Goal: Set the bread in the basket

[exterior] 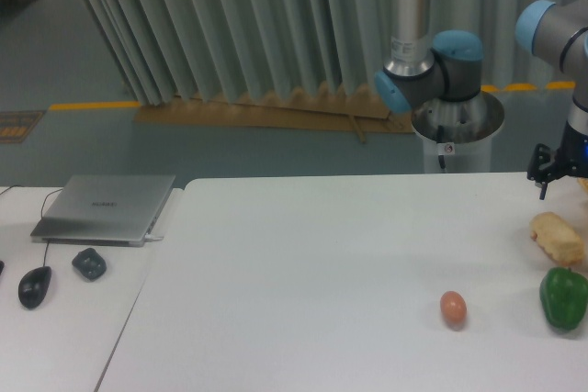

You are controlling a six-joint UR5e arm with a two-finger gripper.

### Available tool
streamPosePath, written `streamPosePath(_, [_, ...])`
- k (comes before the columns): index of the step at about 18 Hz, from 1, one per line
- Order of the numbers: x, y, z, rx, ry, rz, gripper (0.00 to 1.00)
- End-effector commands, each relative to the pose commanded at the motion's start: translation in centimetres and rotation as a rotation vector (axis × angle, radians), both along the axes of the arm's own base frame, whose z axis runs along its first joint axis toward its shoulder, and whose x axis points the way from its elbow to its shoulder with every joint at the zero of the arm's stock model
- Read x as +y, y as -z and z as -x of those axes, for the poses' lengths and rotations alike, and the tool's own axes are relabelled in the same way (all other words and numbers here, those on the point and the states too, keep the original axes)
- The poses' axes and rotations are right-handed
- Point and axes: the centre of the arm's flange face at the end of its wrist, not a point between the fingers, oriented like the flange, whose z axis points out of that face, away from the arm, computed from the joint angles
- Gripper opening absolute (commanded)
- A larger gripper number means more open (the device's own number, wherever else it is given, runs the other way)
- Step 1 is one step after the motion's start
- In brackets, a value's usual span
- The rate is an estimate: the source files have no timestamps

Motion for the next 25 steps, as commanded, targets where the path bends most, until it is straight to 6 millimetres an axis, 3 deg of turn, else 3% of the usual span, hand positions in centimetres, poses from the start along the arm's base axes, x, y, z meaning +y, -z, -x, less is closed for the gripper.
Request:
streamPosePath(1, [0.3,1.3,0.7,0.026,0.02,0.096,1.0])
streamPosePath(5, [0.7,2.4,1.2,0.014,0.019,0.104,1.0])
streamPosePath(10, [-0.3,3.6,1.8,-0.013,-0.014,0.109,1.0])
streamPosePath(18, [0.6,5.3,-0.2,-0.046,-0.071,0.108,1.0])
streamPosePath(25, [1.1,6.4,-1.1,-0.06,-0.114,0.006,1.0])
